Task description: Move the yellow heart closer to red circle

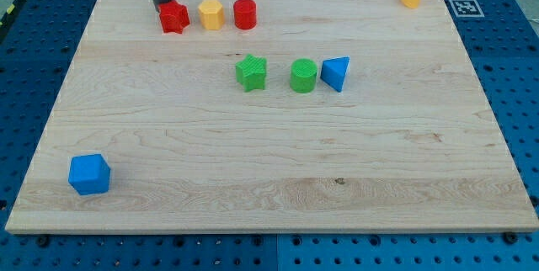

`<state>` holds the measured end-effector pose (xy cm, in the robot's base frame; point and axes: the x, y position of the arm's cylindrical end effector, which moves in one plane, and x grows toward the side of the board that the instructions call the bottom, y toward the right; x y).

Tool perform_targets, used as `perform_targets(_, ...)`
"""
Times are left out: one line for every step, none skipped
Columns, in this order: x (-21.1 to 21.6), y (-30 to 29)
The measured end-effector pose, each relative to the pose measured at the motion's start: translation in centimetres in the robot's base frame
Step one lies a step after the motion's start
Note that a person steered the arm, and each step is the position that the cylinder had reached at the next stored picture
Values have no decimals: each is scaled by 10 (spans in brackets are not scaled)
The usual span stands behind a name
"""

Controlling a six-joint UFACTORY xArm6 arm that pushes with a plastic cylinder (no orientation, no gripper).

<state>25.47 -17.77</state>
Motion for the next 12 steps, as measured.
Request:
perform_targets(-4,0)
perform_targets(-39,5)
perform_targets(-62,45)
perform_targets(-63,80)
perform_targets(-63,118)
perform_targets(-61,172)
perform_targets(-61,230)
perform_targets(-63,282)
perform_targets(-63,346)
perform_targets(-63,346)
perform_targets(-63,355)
perform_targets(-63,403)
